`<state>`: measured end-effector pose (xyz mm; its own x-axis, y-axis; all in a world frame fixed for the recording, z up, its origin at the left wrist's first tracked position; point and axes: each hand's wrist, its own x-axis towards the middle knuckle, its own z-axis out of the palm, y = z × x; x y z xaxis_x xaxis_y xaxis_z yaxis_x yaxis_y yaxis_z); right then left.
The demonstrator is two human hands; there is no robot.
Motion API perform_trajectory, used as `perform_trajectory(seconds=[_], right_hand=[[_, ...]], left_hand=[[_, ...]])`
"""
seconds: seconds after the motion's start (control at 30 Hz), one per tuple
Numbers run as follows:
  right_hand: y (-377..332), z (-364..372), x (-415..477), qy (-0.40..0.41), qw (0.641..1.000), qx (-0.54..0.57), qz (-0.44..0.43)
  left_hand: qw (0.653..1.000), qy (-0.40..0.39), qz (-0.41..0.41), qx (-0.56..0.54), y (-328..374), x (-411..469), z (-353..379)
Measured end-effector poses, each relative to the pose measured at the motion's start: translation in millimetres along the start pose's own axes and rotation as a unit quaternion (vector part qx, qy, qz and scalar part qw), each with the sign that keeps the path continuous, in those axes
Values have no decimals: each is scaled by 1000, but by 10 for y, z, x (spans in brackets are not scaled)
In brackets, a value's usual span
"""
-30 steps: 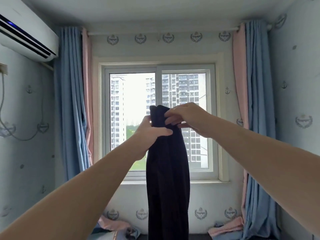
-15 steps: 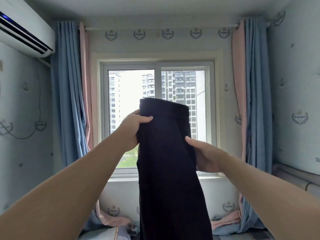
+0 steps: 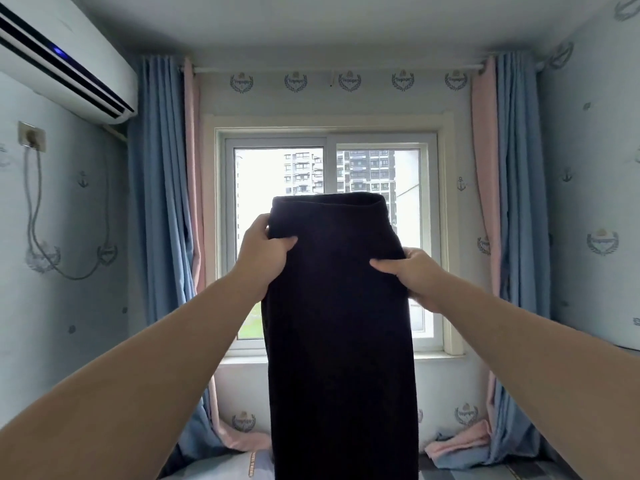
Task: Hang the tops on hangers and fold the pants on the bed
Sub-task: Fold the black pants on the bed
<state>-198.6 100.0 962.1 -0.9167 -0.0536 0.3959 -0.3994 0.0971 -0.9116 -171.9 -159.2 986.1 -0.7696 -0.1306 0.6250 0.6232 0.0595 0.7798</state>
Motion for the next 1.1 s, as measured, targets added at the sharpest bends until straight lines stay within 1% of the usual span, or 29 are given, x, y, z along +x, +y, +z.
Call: perform_trajectory(seconds=[0.17, 0.37, 0.5, 0.67, 0.8, 0.97, 1.1], right_hand=[[-402, 139, -513, 24, 999, -26, -37], [-788, 176, -1402, 42, 996, -38, -65], [-928, 186, -2020, 49, 996, -29, -70], [-1028, 234, -2627, 54, 996, -38, -60], [-1075, 301, -2928, 50, 997, -39, -47], [-1038, 446, -3044, 48, 997, -43, -35], [-819, 638, -2972, 38, 998, -41, -15]], left_hand=[[997, 21, 56, 53, 379, -385, -239], [985, 25, 120, 121, 879, -1074, -444], [980, 28, 131, 147, 1168, -1559, -540], [976, 26, 118, 183, 1399, -2037, -705], [975, 13, 100, 197, 1508, -2300, -858], [982, 4, 61, 178, 1469, -2457, -1016], [987, -3, 24, 160, 1205, -2503, -1195]])
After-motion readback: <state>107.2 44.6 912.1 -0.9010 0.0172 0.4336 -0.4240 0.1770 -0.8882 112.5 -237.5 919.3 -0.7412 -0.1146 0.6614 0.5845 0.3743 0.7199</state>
